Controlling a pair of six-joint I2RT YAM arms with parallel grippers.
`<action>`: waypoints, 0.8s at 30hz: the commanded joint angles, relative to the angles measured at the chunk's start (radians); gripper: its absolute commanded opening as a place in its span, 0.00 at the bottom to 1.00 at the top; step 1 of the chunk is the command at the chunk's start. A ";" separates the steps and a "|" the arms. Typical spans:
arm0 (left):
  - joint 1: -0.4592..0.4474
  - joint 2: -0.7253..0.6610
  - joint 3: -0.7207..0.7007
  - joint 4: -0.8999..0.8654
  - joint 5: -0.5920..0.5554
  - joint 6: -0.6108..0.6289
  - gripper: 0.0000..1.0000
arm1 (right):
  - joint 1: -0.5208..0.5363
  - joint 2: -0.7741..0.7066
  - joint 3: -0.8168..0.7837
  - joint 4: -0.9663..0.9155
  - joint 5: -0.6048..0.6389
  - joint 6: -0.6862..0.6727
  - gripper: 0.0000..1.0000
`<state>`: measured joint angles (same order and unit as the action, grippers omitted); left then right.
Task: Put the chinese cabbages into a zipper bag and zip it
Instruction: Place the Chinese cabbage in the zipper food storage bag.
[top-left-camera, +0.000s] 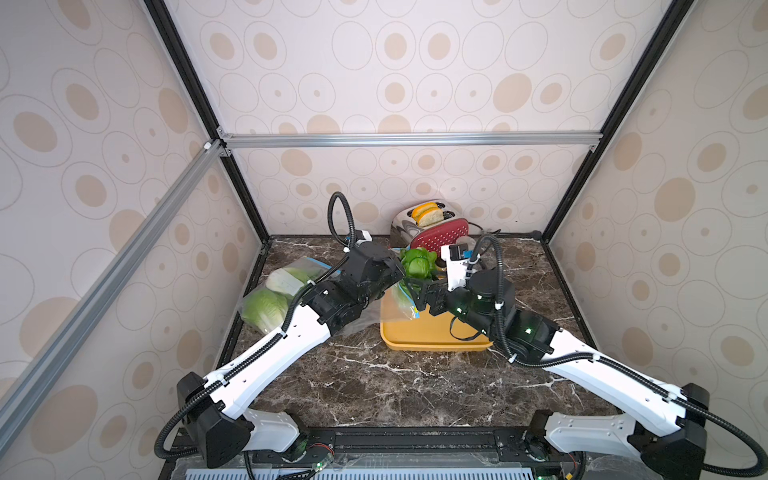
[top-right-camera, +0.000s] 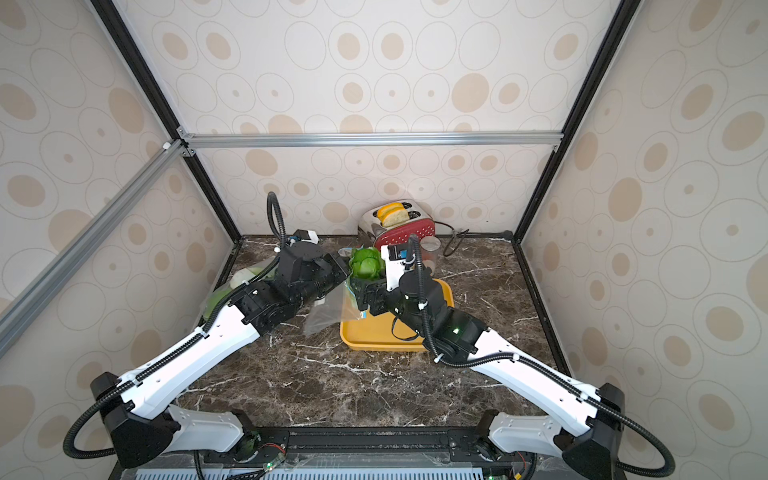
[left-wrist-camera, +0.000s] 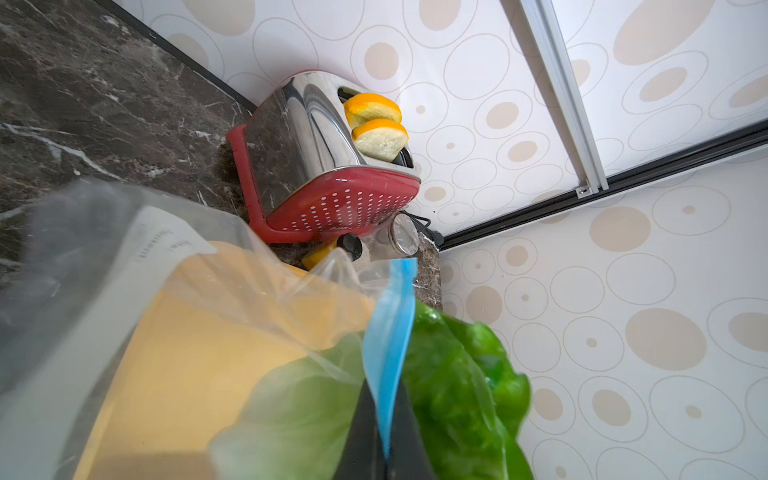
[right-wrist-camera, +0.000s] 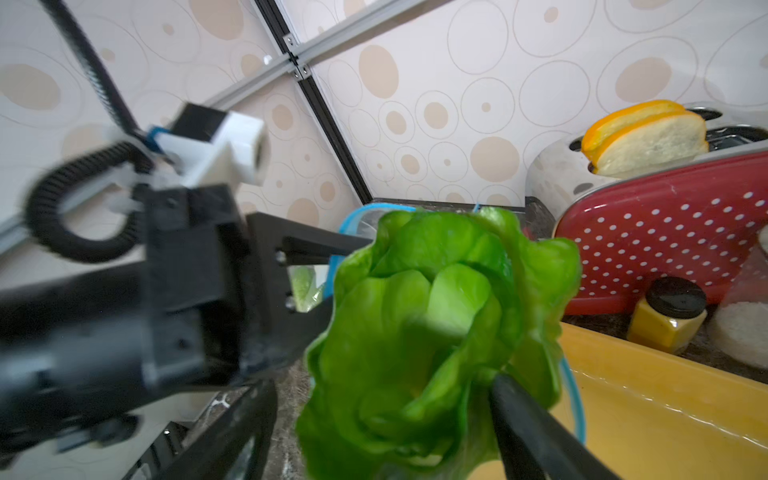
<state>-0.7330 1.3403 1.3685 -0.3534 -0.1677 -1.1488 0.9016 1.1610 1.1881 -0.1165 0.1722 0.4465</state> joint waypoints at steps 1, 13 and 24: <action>0.026 -0.030 0.035 0.038 0.070 0.055 0.00 | -0.018 -0.025 0.117 -0.173 -0.023 0.016 0.87; 0.044 -0.018 0.177 -0.085 0.182 0.195 0.00 | -0.228 0.091 0.338 -0.638 -0.189 0.083 0.70; 0.080 0.005 0.249 -0.251 0.237 0.325 0.00 | -0.266 0.212 0.430 -0.707 -0.475 0.055 0.67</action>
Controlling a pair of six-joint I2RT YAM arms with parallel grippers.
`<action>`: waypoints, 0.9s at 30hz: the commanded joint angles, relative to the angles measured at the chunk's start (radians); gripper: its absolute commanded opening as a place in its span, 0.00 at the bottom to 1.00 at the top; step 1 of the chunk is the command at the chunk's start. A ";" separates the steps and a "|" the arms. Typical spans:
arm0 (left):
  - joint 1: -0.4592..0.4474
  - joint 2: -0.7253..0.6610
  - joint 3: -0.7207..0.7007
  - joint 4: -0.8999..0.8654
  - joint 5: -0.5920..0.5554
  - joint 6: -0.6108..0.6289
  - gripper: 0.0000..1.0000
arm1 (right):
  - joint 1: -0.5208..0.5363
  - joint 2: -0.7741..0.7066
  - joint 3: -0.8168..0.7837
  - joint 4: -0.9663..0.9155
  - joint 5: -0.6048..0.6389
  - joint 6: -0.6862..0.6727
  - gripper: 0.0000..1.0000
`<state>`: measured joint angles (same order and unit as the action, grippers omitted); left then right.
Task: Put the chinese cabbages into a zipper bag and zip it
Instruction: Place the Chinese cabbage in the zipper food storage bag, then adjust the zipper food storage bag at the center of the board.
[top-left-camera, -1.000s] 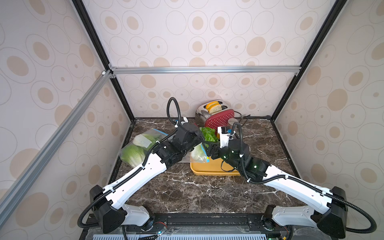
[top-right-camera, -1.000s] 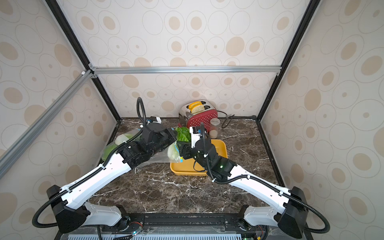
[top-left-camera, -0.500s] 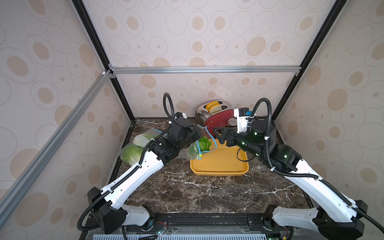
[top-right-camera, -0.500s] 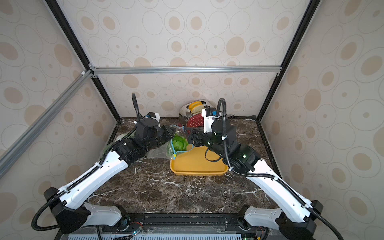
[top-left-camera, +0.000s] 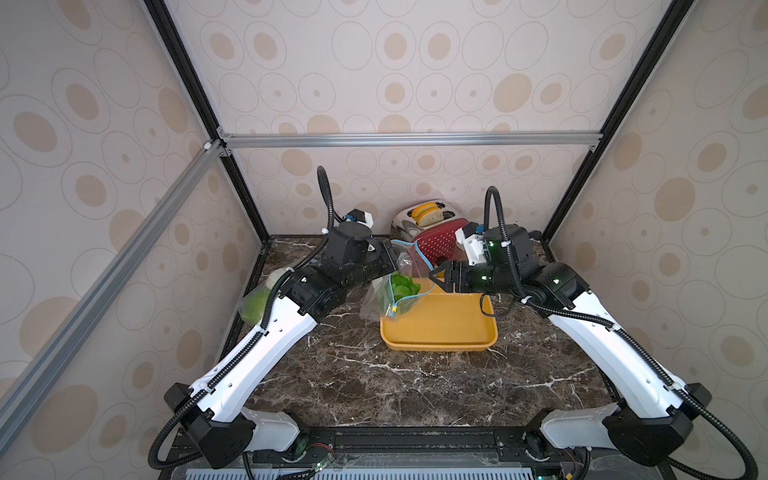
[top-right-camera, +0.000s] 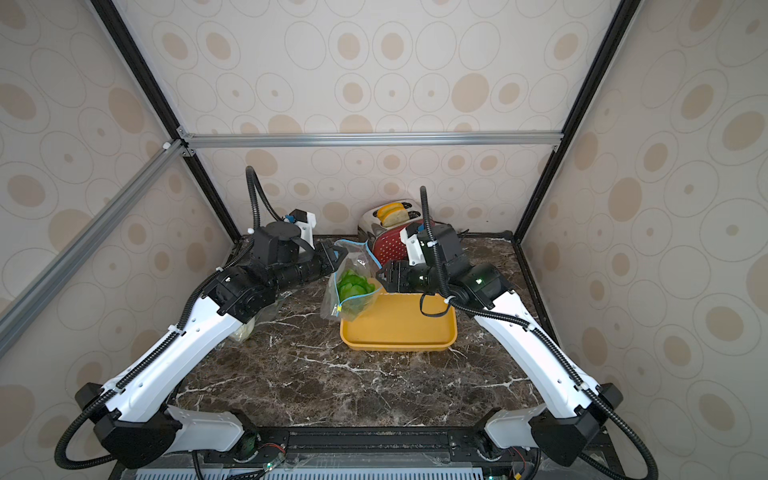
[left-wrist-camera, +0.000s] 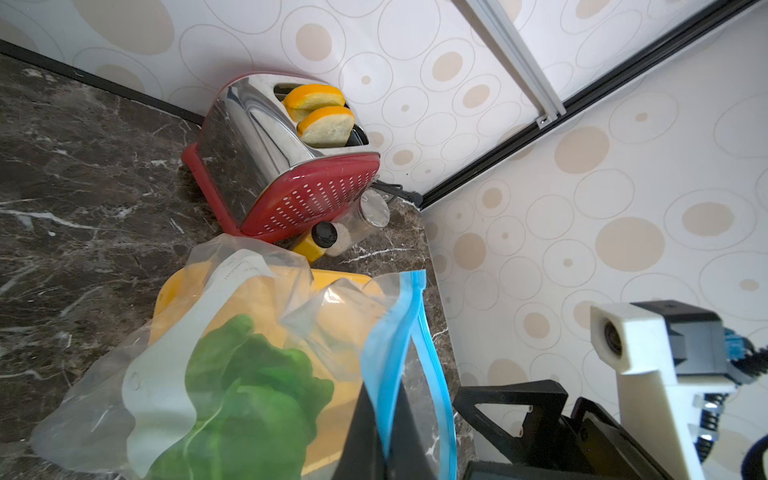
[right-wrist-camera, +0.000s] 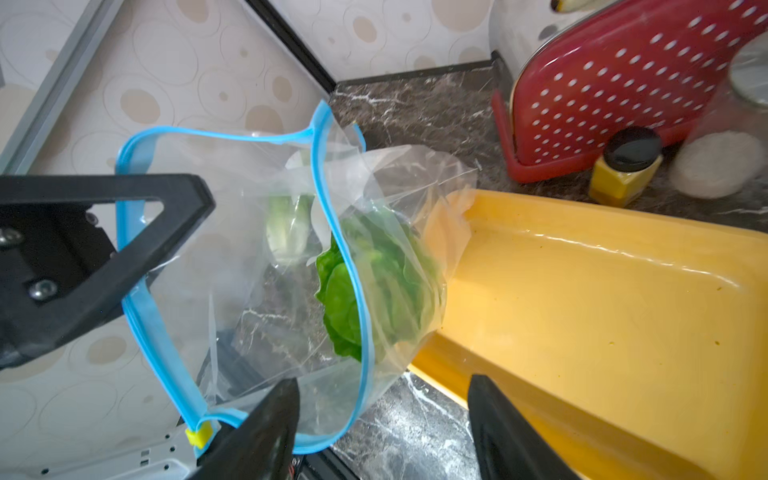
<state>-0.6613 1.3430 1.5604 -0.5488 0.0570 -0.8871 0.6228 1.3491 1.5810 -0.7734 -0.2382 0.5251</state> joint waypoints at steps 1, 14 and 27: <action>0.009 0.005 0.061 -0.064 0.015 0.069 0.00 | 0.019 0.046 0.058 -0.066 -0.067 -0.031 0.67; 0.009 0.018 0.257 -0.343 -0.076 0.235 0.00 | 0.091 0.282 0.350 -0.152 -0.044 -0.102 0.19; 0.011 -0.035 0.254 -0.594 -0.203 0.346 0.00 | 0.228 0.327 0.328 0.036 -0.092 0.104 0.02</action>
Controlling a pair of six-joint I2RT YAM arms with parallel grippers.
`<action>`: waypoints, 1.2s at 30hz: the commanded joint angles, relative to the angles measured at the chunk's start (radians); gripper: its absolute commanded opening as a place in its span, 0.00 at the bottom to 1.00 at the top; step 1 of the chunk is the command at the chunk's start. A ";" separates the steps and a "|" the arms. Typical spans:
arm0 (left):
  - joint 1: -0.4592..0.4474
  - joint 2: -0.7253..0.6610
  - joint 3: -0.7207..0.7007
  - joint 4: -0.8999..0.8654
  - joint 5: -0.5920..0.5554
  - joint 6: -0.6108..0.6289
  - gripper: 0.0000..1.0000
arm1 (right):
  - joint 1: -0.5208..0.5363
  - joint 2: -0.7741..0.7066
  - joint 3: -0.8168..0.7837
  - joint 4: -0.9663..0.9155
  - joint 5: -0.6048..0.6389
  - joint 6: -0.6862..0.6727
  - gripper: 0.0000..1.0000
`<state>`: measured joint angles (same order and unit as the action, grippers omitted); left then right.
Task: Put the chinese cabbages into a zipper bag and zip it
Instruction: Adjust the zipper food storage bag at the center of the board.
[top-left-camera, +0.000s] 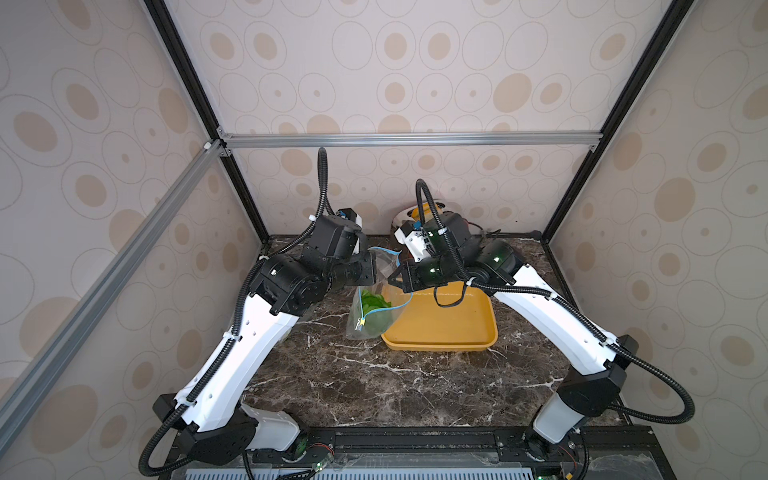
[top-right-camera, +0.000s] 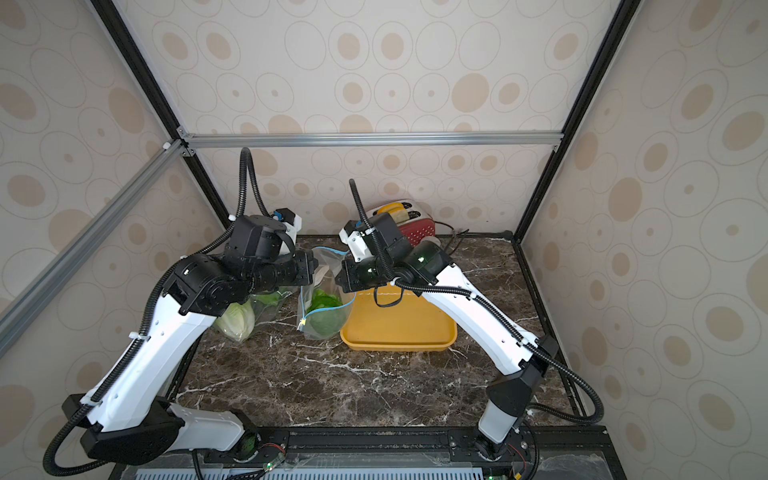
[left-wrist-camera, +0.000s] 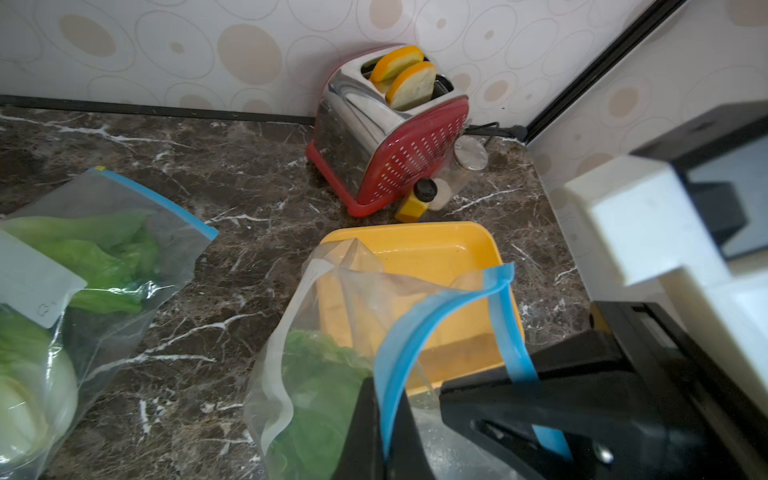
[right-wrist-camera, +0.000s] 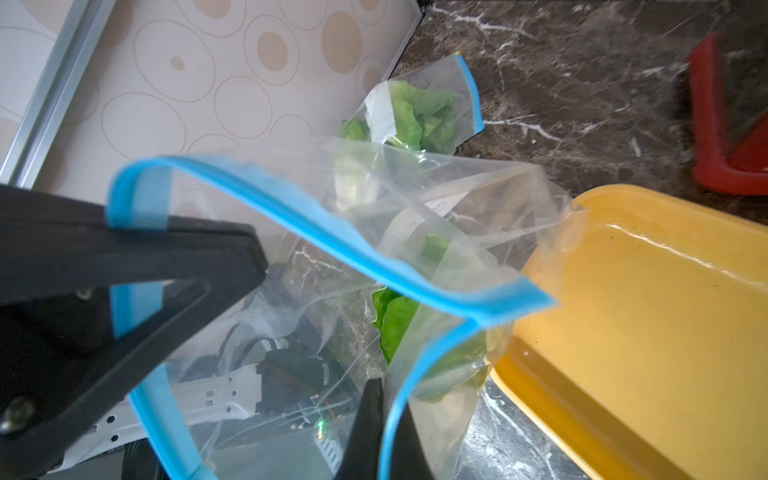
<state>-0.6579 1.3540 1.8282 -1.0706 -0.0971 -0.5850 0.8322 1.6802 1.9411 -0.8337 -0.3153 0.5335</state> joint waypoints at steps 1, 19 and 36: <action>0.007 -0.057 -0.038 -0.064 -0.047 0.046 0.00 | 0.019 -0.013 -0.062 0.137 -0.013 0.126 0.02; 0.008 -0.200 -0.102 -0.072 -0.107 0.013 0.00 | 0.075 -0.014 -0.167 0.375 -0.105 0.284 0.00; 0.007 -0.157 -0.377 0.209 0.028 -0.047 0.00 | -0.054 -0.096 -0.379 0.292 0.021 0.260 0.00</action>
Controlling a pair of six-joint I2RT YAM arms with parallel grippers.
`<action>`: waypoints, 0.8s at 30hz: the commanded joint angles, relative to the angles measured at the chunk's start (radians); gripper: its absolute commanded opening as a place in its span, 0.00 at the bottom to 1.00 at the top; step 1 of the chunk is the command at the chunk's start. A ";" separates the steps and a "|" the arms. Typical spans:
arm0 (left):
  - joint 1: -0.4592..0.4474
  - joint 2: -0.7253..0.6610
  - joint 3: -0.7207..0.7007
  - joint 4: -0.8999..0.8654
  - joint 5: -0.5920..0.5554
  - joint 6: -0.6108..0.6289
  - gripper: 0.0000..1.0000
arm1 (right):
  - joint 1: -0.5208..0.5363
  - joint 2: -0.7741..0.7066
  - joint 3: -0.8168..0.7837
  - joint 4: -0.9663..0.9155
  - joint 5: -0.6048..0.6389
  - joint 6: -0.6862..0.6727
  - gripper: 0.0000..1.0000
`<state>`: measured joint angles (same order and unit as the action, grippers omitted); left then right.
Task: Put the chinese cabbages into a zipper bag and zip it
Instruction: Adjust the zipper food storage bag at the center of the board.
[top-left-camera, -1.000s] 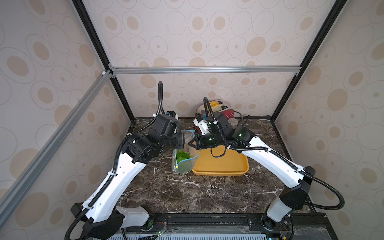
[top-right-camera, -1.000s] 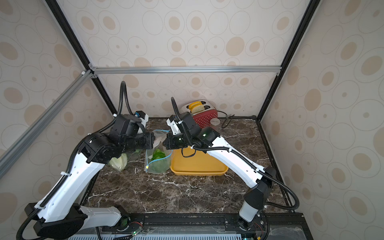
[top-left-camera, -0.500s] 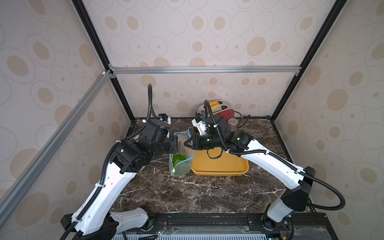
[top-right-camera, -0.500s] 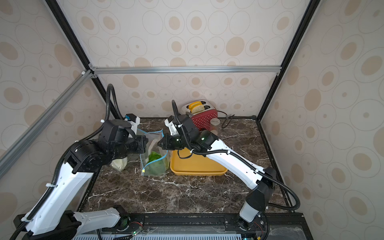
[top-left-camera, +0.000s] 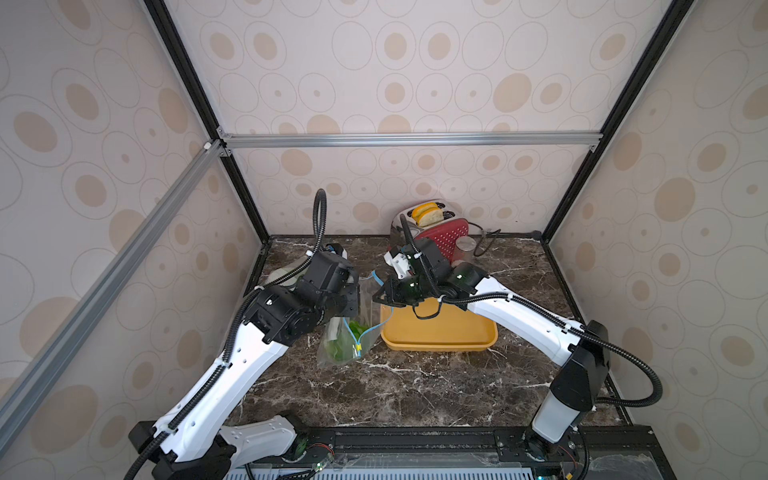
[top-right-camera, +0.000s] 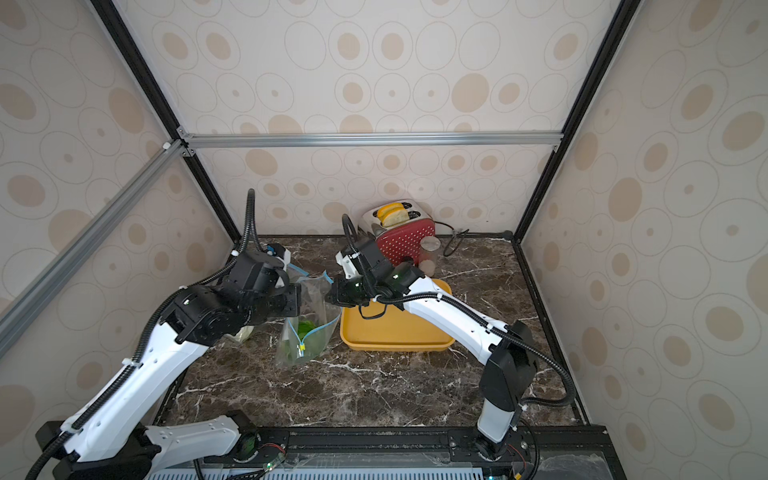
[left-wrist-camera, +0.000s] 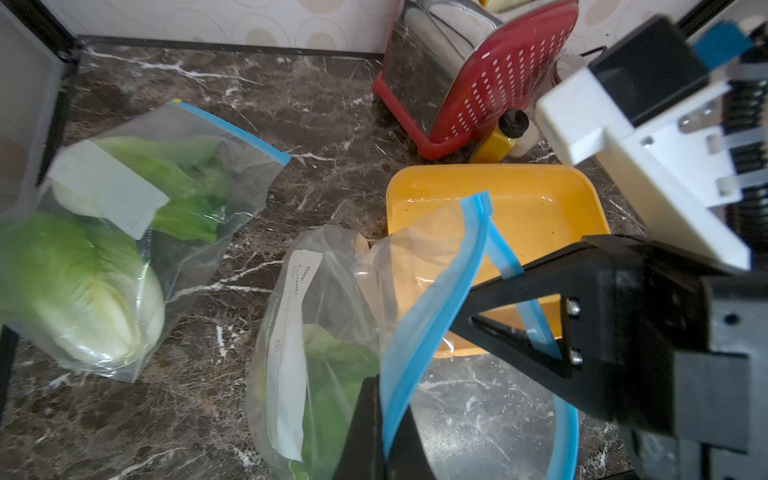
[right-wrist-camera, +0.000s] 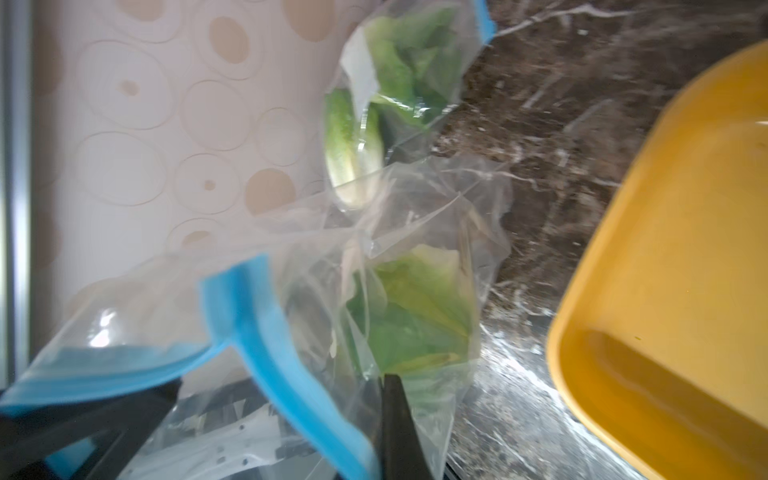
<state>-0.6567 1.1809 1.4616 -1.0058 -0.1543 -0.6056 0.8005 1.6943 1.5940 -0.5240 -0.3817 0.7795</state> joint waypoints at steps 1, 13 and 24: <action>0.007 0.036 -0.021 0.204 0.138 -0.029 0.00 | -0.030 -0.136 -0.053 -0.035 0.129 0.012 0.00; -0.011 -0.061 -0.086 0.302 0.092 0.189 0.56 | -0.108 -0.239 -0.195 -0.006 0.198 0.048 0.00; -0.131 -0.511 -0.552 0.551 0.070 0.392 0.62 | -0.112 -0.212 -0.161 0.054 0.179 0.122 0.00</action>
<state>-0.7444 0.7101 0.9707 -0.5694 -0.0528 -0.2935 0.6903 1.4708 1.4040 -0.4870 -0.2077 0.8642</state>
